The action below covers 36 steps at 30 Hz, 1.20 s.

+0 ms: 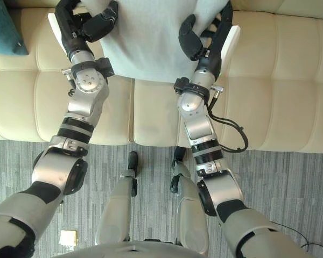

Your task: Pick up cushions and gather them together orderly.

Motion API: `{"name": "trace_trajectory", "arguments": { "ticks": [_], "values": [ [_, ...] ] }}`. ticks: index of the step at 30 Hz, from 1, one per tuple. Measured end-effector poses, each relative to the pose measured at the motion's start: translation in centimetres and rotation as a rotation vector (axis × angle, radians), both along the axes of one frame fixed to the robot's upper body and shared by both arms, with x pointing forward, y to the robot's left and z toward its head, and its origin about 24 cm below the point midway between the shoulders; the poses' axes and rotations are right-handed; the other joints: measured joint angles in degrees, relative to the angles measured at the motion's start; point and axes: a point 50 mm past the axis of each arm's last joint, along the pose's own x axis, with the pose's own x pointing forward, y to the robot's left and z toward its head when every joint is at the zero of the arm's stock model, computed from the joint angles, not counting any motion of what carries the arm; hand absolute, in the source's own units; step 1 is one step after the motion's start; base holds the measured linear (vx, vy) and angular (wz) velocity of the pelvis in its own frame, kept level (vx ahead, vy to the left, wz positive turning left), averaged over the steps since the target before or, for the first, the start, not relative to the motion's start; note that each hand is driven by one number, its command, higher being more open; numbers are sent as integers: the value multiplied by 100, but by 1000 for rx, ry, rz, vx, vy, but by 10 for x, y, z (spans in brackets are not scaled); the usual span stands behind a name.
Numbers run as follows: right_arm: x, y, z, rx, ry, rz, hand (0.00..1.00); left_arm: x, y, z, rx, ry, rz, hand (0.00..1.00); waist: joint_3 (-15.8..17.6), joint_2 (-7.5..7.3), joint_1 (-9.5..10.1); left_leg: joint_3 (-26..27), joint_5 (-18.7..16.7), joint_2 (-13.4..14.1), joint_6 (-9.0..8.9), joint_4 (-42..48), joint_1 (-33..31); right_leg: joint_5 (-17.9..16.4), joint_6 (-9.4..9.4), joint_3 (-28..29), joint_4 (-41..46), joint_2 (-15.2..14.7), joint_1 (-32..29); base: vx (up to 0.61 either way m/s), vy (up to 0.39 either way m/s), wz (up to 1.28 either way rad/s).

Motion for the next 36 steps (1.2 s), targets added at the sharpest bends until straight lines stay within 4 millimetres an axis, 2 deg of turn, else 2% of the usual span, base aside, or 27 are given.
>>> {"name": "trace_trajectory", "arguments": {
  "ticks": [2,5,8,9,11,13,15,17,20,23,25,26,27,28,29,30,31,33,34,35,36],
  "values": [
    [1,1,6,0,-15,13,100,1,4,2,-10,1,-3,100,3,-1,1,1,-39,30,8,16,-39,58,-2,-5,-91,41,4,0,0,0],
    [4,-8,11,19,-14,21,100,6,8,10,29,7,-19,100,13,-19,7,-9,-40,54,9,33,-99,130,-23,-55,-202,71,18,0,4,1],
    [7,-24,20,0,-30,-10,100,5,23,22,71,-15,1,100,17,-18,20,-9,-38,69,8,33,-146,196,-31,-61,-317,100,25,11,3,0],
    [7,-31,24,13,-36,-21,100,4,28,26,80,-22,13,100,17,-18,26,-11,-37,75,6,33,-154,207,-33,-67,-336,107,28,38,7,0],
    [7,-61,37,77,-65,-78,100,1,50,34,75,-42,65,100,20,-15,35,-27,-29,92,-5,30,-158,266,-41,-94,-476,138,98,58,13,2],
    [6,-72,42,94,-75,-99,100,-1,57,36,61,-48,80,100,20,-15,36,-29,-28,96,-7,30,-153,271,-41,-105,-500,143,122,56,17,3],
    [5,-92,48,112,-87,-139,100,-3,70,40,34,-58,108,100,27,-14,47,-31,-26,102,-10,16,-102,274,-40,-126,-548,149,196,69,25,4],
    [4,-101,49,152,-84,-131,100,-4,77,40,-25,-61,101,100,32,-16,56,-30,-24,111,-14,-67,43,286,-27,-140,-646,163,356,79,30,2],
    [5,-103,44,172,-74,-105,100,-6,82,35,-61,-61,94,100,33,-16,58,-27,-23,115,-15,-120,187,287,-26,-144,-723,177,509,56,21,0],
    [-2,-110,19,159,-38,-104,100,-15,87,10,-62,-56,85,100,33,-16,79,-18,-23,115,-15,-181,361,286,-25,-145,-839,192,711,90,30,0],
    [-19,-124,-24,167,38,-109,100,-27,88,-36,-103,-2,75,100,32,-17,156,-2,-24,115,-14,-256,571,271,-6,-132,-896,201,904,126,42,-2],
    [-32,-131,-60,164,127,-115,100,-36,88,-78,-155,79,69,100,30,-18,189,9,-25,114,-14,-333,739,230,41,-123,-898,199,1043,129,46,-1],
    [-41,-134,-87,172,205,-115,100,-45,87,-112,-187,165,69,100,22,-19,186,18,-25,112,-12,-401,862,202,70,-117,-896,199,1131,109,38,0],
    [-48,-134,-103,181,250,-116,100,-52,87,-132,-204,219,70,100,18,-19,183,27,-26,110,-12,-439,929,187,66,-112,-895,197,1179,80,34,-2],
    [-61,-134,-130,191,334,-112,100,-66,82,-168,-237,321,65,100,15,-19,180,52,-42,106,11,-491,1028,155,74,-102,-897,196,1245,56,23,-3],
    [-72,-132,-152,203,401,-105,100,-78,77,-194,-260,399,56,100,14,-19,183,80,-50,107,18,-536,1101,132,72,-96,-897,196,1293,79,39,-4],
    [-92,-127,-184,190,516,-99,100,-100,67,-231,-277,523,33,100,14,-19,184,105,-63,104,31,-598,1230,102,68,-94,-895,199,1400,40,28,-3],
    [-110,-122,-208,176,614,-94,100,-118,60,-257,-250,630,11,100,6,-17,183,117,-93,99,56,-607,1352,74,75,-97,-894,214,1512,16,15,-1],
    [-127,-118,-228,163,698,-93,100,-135,56,-279,-215,724,-6,100,-58,-12,183,139,-148,123,64,-606,1450,46,74,-97,-881,235,1604,0,0,0],
    [-133,-116,-235,164,729,-93,100,-141,55,-288,-200,766,-13,100,-93,-13,182,146,-160,127,69,-602,1501,39,75,-96,-880,238,1648,10,29,-6],
    [-153,-111,-259,162,836,-92,100,-164,53,-314,-180,890,-27,100,-339,-23,174,183,-185,142,81,-608,1602,0,87,-89,-878,247,1739,15,21,-6]
  ]
}}
